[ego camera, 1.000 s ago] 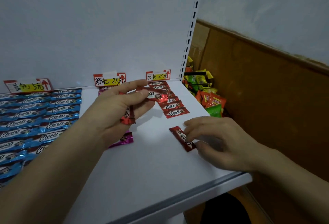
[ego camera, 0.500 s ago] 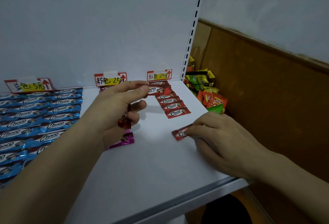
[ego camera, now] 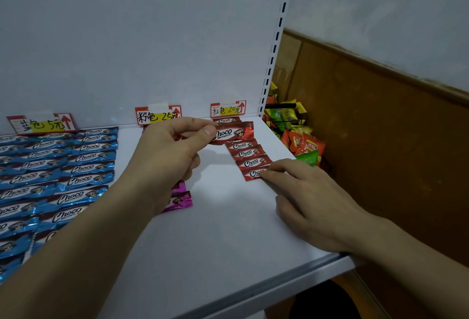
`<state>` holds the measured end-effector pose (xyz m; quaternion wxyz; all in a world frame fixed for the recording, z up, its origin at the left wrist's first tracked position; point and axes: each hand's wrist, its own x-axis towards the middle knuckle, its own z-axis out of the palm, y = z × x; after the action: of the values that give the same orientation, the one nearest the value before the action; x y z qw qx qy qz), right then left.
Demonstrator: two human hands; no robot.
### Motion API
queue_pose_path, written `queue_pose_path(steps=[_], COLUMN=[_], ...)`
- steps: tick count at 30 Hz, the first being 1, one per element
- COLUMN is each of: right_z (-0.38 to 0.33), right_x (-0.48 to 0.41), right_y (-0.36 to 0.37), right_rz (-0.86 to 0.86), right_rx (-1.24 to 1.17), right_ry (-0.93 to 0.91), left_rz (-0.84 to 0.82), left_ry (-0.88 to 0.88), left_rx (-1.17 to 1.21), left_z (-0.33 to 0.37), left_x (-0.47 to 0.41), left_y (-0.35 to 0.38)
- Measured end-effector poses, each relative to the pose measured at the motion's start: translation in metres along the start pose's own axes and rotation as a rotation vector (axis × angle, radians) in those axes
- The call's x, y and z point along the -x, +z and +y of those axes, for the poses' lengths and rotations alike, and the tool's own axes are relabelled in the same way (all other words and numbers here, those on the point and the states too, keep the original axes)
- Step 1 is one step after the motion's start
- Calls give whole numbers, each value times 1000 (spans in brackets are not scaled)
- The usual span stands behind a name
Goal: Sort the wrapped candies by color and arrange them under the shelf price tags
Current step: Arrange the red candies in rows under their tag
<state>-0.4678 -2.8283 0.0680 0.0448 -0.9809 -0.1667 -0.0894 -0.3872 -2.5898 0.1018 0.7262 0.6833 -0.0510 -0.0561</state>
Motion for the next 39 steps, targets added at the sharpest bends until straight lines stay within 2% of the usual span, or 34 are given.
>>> queue_pose_path(steps=[13, 15, 18, 20, 22, 25, 27, 29, 31, 34, 39], right_z=[3, -5, -24, -33, -38, -22, -8, 0, 1, -3, -16], right_x=[-1, -2, -17, -29, -36, -27, -15, -5, -1, 4, 24], right_y=[3, -1, -17, -24, -26, -24, -21, -12, -2, 2, 3], right_rz=[56, 194, 339, 358, 371, 366, 245, 136, 176, 295, 92], right_rx=[-54, -373, -1093, -1243, -1188, -1035, -847, -666, -462, -353, -211], right_ry=[-32, 17, 195, 271, 287, 297, 303, 335, 332, 253, 61], left_rz=[27, -7, -76, -141, -197, -146, -132, -184, -225, -193, -137], left_ry=[15, 19, 34, 39, 45, 66, -48, -132, -139, -107, -113], left_rx=[-106, -131, -192, -245, -266, -327, -168, -9, 31, -77, 34], left_z=[0, 0, 2, 2, 2, 4, 8, 13, 14, 11, 9], left_x=[-1, 1, 5, 9, 14, 14, 10, 11, 14, 17, 17], left_y=[0, 0, 3, 6, 10, 14, 14, 14, 13, 14, 15])
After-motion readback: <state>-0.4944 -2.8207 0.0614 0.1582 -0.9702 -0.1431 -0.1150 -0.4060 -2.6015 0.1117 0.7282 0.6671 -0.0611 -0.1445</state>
